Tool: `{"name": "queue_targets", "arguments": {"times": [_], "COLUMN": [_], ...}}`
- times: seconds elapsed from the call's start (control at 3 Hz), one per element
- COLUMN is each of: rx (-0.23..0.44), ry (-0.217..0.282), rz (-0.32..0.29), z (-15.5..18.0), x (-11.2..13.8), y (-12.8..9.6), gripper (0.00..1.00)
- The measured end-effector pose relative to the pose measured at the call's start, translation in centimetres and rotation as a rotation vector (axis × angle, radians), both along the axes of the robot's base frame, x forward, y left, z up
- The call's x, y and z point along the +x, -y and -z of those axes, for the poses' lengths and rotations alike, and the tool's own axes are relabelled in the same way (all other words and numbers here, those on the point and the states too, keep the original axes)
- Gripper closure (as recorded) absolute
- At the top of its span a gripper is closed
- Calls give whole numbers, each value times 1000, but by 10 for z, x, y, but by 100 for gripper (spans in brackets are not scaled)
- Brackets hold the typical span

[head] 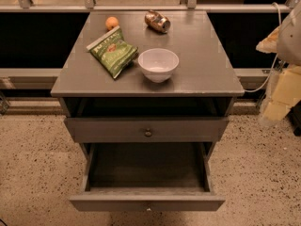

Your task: Close middle drawer

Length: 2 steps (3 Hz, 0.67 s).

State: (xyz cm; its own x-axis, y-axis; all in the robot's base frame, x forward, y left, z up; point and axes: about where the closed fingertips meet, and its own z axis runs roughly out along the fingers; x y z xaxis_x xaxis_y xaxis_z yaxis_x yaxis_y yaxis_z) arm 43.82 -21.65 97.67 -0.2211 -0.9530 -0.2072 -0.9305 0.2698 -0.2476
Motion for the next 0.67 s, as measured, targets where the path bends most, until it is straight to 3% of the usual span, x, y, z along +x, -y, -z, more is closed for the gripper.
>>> {"name": "queue_targets", "arguments": {"times": [0.33, 0.67], "rx": [0, 8], "ry": [0, -80], "rz": [0, 2], "z": [0, 41], "x": [0, 0], "y": [0, 3], "gripper": [0, 0]}}
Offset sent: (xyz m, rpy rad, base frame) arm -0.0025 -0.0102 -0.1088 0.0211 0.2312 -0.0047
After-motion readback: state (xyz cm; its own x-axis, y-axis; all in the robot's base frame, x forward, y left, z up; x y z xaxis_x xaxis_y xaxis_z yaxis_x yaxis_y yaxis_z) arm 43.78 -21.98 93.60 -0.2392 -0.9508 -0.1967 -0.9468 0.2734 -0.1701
